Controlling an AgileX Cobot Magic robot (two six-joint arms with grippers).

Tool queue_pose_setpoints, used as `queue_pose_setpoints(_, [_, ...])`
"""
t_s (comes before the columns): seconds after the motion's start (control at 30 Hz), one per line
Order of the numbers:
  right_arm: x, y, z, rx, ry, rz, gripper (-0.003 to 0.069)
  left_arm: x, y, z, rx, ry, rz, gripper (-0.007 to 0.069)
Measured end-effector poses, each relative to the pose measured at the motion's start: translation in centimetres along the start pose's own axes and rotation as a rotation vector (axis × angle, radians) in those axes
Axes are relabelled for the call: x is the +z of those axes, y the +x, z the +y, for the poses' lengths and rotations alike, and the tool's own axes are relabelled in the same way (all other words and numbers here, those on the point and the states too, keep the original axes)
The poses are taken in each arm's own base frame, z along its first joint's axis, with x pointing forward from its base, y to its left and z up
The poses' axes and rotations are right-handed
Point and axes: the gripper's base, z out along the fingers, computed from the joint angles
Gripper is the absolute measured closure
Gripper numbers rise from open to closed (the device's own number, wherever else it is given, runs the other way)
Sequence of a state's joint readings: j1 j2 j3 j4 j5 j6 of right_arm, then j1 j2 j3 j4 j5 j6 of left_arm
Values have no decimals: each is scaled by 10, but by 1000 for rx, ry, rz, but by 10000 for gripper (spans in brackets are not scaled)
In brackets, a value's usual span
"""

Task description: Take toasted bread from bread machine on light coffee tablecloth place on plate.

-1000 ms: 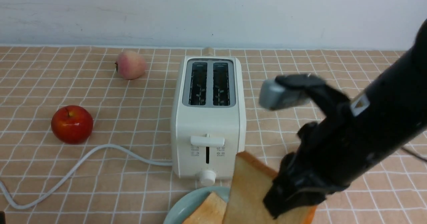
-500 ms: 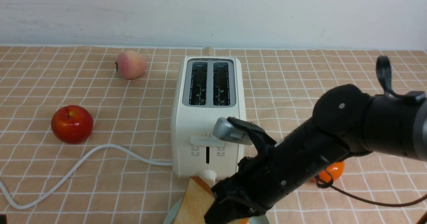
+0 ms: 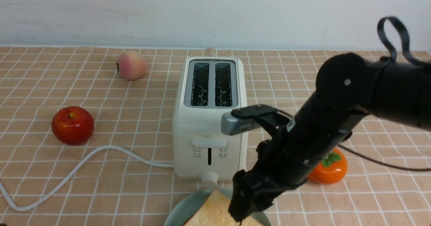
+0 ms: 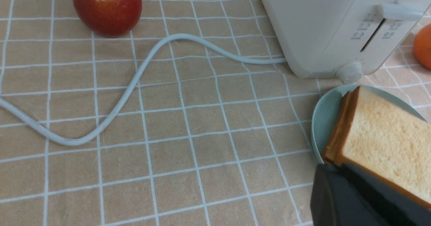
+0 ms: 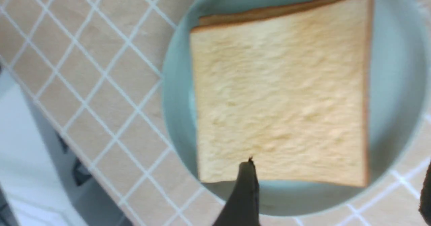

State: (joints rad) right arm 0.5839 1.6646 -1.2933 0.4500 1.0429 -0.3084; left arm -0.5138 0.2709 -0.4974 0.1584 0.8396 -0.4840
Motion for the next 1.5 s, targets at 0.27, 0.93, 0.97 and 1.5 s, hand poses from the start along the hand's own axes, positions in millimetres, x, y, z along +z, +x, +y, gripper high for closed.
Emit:
queue_pose_setpoints(0.27, [-90,6,1,52,378,-93,356,0,-2,1,15,-9,-17,638])
queue_pose_setpoints(0.93, [-165,236,31,66,434,-1142,677,-3,-20,-8,31,86,-223,638])
queue_pose_setpoints(0.97, [-156,247,30,34,420,-1205,676,-3,-21,-8,31,90,-231,638])
queue_pose_setpoints(1.5, [-107,287,16,-121,440,-1399,659,-5,-27,-12,38,124,-302,638])
